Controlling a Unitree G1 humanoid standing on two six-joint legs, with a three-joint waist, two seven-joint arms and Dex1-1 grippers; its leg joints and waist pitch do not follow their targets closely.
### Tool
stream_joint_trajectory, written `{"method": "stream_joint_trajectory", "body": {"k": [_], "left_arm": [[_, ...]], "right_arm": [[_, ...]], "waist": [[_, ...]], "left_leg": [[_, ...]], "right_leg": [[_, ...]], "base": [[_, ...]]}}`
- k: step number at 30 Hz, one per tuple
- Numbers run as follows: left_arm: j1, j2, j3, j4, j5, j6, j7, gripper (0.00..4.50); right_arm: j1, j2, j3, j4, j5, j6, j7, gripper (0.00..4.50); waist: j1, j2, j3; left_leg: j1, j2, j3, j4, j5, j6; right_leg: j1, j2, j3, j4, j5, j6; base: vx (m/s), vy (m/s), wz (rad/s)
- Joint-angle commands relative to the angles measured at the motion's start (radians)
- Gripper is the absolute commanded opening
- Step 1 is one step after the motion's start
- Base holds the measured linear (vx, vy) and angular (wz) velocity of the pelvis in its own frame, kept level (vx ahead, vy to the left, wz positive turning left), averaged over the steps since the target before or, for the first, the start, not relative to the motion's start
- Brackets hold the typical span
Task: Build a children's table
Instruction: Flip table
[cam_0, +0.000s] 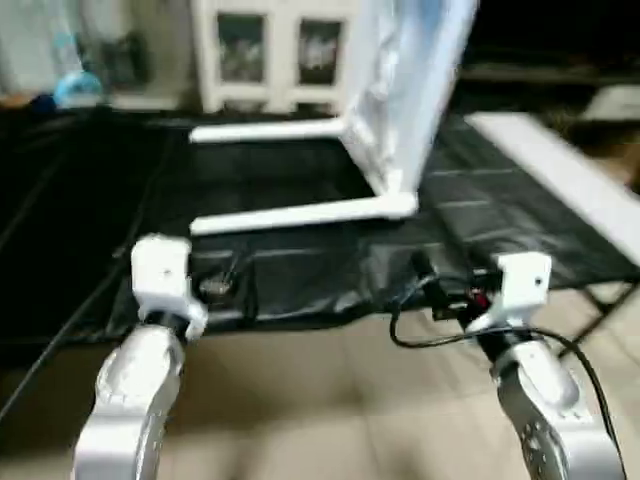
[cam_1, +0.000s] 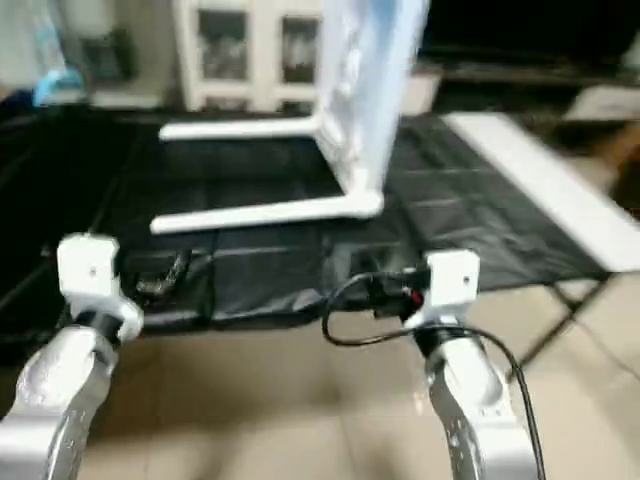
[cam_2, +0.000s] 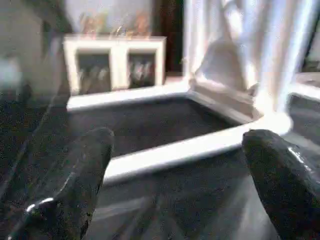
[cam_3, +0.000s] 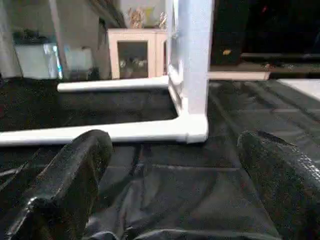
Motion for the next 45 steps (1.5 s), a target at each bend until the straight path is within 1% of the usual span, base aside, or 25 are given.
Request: {"method": "stream_joint_trajectory", "body": {"k": [1,2,4,6,7,8,9,13,15,16,17,19,22,23,25,26,30,32,33,35,38,41,43,44,45], "left_arm": [[0.013,-0.006,-0.023,-0.015,0.010,-0.007,-0.002,4.50],[0.011,-0.015,-0.031,-0.013,0.012,-0.014,-0.007,4.50],[0.009,-0.020,-0.034,-0.011,0.011,-0.016,-0.010,4.50],[0.007,-0.022,-0.035,-0.009,0.013,-0.016,-0.011,4.50],[0.004,-0.024,-0.036,-0.006,0.014,-0.014,-0.012,4.50],[0.004,-0.026,-0.035,-0.006,0.010,-0.011,-0.013,4.50],[0.003,-0.027,-0.034,-0.005,0.007,-0.010,-0.013,4.50],[0.002,-0.027,-0.037,-0.005,0.004,-0.010,-0.003,4.50],[0.005,-0.032,-0.038,-0.007,0.005,-0.010,-0.001,4.50],[0.007,-0.036,-0.038,-0.007,0.005,-0.010,0.001,4.50],[0.008,-0.039,-0.038,-0.008,0.005,-0.010,0.003,4.50],[0.010,-0.047,-0.034,-0.008,0.000,-0.006,0.009,4.50],[0.007,-0.058,-0.023,-0.001,0.000,-0.007,0.020,4.50],[0.007,-0.058,-0.023,-0.001,0.000,-0.007,0.020,4.50],[0.004,-0.063,-0.018,0.003,-0.002,-0.010,0.028,4.50],[0.003,-0.069,-0.015,0.004,-0.008,-0.009,0.029,4.50],[0.006,-0.085,0.003,0.002,-0.023,-0.002,0.047,4.50],[0.012,-0.094,0.019,-0.002,-0.052,0.002,0.045,4.50],[0.015,-0.093,0.023,-0.003,-0.051,0.001,0.047,4.50],[0.024,-0.086,0.018,-0.009,-0.036,0.013,0.048,4.50],[0.028,-0.074,-0.009,-0.023,-0.001,0.013,0.043,4.50],[0.020,-0.087,-0.012,-0.023,-0.004,0.022,0.052,4.50],[0.011,-0.099,-0.003,-0.022,-0.017,0.043,0.065,4.50],[0.007,-0.094,-0.005,-0.022,-0.020,0.050,0.059,4.50],[0.006,-0.090,-0.007,-0.022,-0.021,0.053,0.056,4.50]], "right_arm": [[-0.004,-0.007,-0.007,0.000,0.003,0.000,-0.002,4.45],[0.007,-0.004,-0.009,-0.009,0.002,-0.002,-0.002,4.45],[0.014,-0.003,-0.009,-0.013,0.002,-0.004,-0.002,4.45],[0.017,-0.003,-0.009,-0.015,0.002,-0.005,-0.001,4.45],[0.020,-0.004,-0.008,-0.017,0.002,-0.006,0.002,4.45],[0.022,-0.004,-0.006,-0.018,0.002,-0.005,0.003,4.45],[0.022,-0.005,-0.005,-0.019,0.002,-0.005,0.003,4.45],[0.026,-0.004,-0.004,-0.022,-0.003,-0.003,0.009,4.45],[0.026,-0.008,-0.003,-0.022,-0.002,-0.003,0.010,4.45],[0.023,-0.010,-0.004,-0.020,-0.001,-0.002,0.012,4.45],[0.022,-0.012,-0.005,-0.019,-0.001,-0.002,0.014,4.45],[0.014,-0.017,-0.004,-0.020,-0.003,0.000,0.019,4.45],[-0.003,-0.023,-0.005,-0.019,-0.002,0.001,0.027,4.45],[-0.003,-0.023,-0.005,-0.019,-0.002,0.001,0.027,4.45],[-0.021,-0.026,-0.003,-0.015,-0.005,0.001,0.029,4.45],[-0.030,-0.027,-0.003,-0.013,-0.004,0.002,0.030,4.45],[-0.053,-0.039,0.010,-0.016,-0.007,0.001,0.047,4.45],[-0.054,-0.041,0.007,-0.017,-0.004,0.003,0.050,4.45],[-0.054,-0.041,0.006,-0.016,-0.002,0.004,0.051,4.45],[-0.058,-0.043,0.006,-0.003,-0.003,0.009,0.058,4.45],[-0.062,-0.044,0.018,0.005,-0.010,0.012,0.056,4.45],[-0.074,-0.046,0.019,0.008,-0.013,0.022,0.053,4.45],[-0.083,-0.046,0.010,0.011,-0.012,0.031,0.043,4.45],[-0.087,-0.042,-0.002,0.011,-0.011,0.034,0.028,4.45],[-0.089,-0.040,-0.007,0.011,-0.011,0.035,0.022,4.45]], "waist": [[0.013,-0.048,-0.035],[0.039,-0.029,-0.006],[0.061,-0.035,-0.002],[0.067,-0.013,-0.014],[0.042,0.046,-0.051],[-0.022,0.061,-0.075],[-0.031,0.057,-0.085],[-0.074,0.036,-0.067],[-0.073,-0.033,-0.074],[-0.052,-0.055,-0.062],[-0.038,-0.058,-0.087],[-0.019,-0.050,-0.058],[-0.025,-0.010,-0.036],[-0.033,0.058,-0.043],[-0.073,0.059,-0.080],[-0.074,0.055,-0.085],[-0.104,0.012,-0.079],[-0.083,-0.062,-0.102],[-0.055,-0.079,-0.112],[-0.042,-0.064,-0.100],[-0.072,0.013,-0.088],[-0.074,0.026,-0.080],[-0.076,0.016,-0.079],[-0.071,-0.030,-0.090],[-0.046,-0.055,-0.089]], "left_leg": [[0.066,0.026,0.036,0.054,-0.524,-0.003],[0.001,-0.039,-0.034,0.179,-0.107,0.116],[-0.053,-0.047,-0.079,0.168,-0.108,0.088],[0.000,-0.035,-0.074,0.085,-0.190,0.097],[0.114,0.018,-0.103,-0.088,-0.294,0.096],[0.187,0.126,-0.228,-0.154,-0.447,0.183],[0.179,0.131,-0.240,-0.148,-0.451,0.230],[0.107,0.049,-0.136,-0.158,-0.293,0.354],[0.044,-0.034,-0.064,-0.121,-0.339,0.286],[0.030,-0.091,-0.035,-0.021,-0.307,0.253],[0.000,-0.104,-0.058,0.115,-0.162,0.187],[-0.062,-0.090,-0.093,0.152,-0.047,0.100],[-0.052,-0.040,-0.092,0.028,0.047,0.098],[0.014,0.018,-0.132,-0.084,-0.103,0.084],[0.108,0.124,-0.253,-0.140,-0.470,0.181],[0.114,0.126,-0.254,-0.131,-0.440,0.235],[0.079,0.040,-0.150,-0.098,0.049,0.434],[-0.010,-0.092,-0.065,0.011,0.170,0.335],[-0.080,-0.077,-0.100,0.091,0.118,0.215],[-0.083,-0.057,-0.096,0.005,0.295,0.061],[-0.034,0.075,-0.137,-0.072,0.322,0.012],[-0.004,0.212,-0.183,-0.136,0.248,0.310],[-0.008,0.187,-0.158,-0.130,0.184,0.396],[-0.060,0.051,-0.072,-0.042,0.067,0.420],[-0.090,-0.058,-0.013,0.067,-0.021,0.361]], "right_leg": [[-0.046,-0.057,0.105,-0.188,-0.964,0.045],[-0.028,-0.126,0.240,-0.329,-1.259,-0.090],[0.065,-0.113,0.249,-0.285,-1.070,-0.120],[0.063,-0.069,0.239,-0.269,-0.845,-0.171],[0.029,0.037,0.134,-0.183,-0.367,-0.168],[-0.088,0.057,0.069,-0.005,-0.135,-0.061],[-0.101,0.044,0.059,0.020,-0.071,-0.002],[-0.158,0.016,0.025,-0.023,0.198,-0.015],[-0.038,-0.026,0.107,-0.149,-0.006,-0.035],[-0.010,-0.067,0.179,-0.221,-0.324,-0.044],[0.043,-0.140,0.258,-0.260,-0.675,-0.148],[0.053,-0.106,0.274,-0.240,-0.400,-0.302],[0.024,-0.018,0.175,-0.263,-0.390,-0.311],[-0.013,0.052,0.090,-0.195,-0.337,-0.195],[-0.106,0.060,0.053,0.005,-0.113,-0.034],[-0.123,0.049,0.053,0.021,-0.060,0.013],[-0.191,0.013,0.047,-0.034,0.235,0.030],[-0.079,-0.069,0.159,-0.152,0.462,-0.034],[0.008,-0.180,0.257,-0.164,0.700,-0.190],[-0.012,-0.059,0.148,-0.097,1.379,-0.194],[-0.074,0.037,0.059,-0.097,0.541,-0.204],[-0.151,0.013,0.035,-0.029,0.030,-0.131],[-0.148,0.006,0.037,-0.035,0.052,-0.185],[-0.093,-0.045,0.084,-0.152,0.165,-0.390],[-0.071,-0.052,0.113,-0.219,0.088,-0.403]], "base": [[0.030,-0.147,0.06],[0.030,-0.147,0.06],[0.076,-0.032,0.08],[0.070,0.011,0.29],[0.033,0.043,0.38],[0.033,0.043,0.38],[0.086,0.053,0.07],[0.143,0.027,-0.03],[0.155,-0.034,-0.05],[0.188,-0.079,0.05],[0.188,-0.079,0.05],[0.208,-0.033,0.22],[0.185,0.008,0.25],[0.176,0.048,0.17],[0.170,0.100,0.09],[0.185,0.090,0.09],[0.204,0.024,-0.01],[0.201,-0.044,0.05],[0.193,-0.036,0.12],[0.124,-0.046,0.07],[-0.038,-0.082,0.01],[0.007,-0.061,0.17],[-0.036,-0.139,0.20],[-0.040,-0.163,0.16],[-0.073,-0.174,0.08]]}}
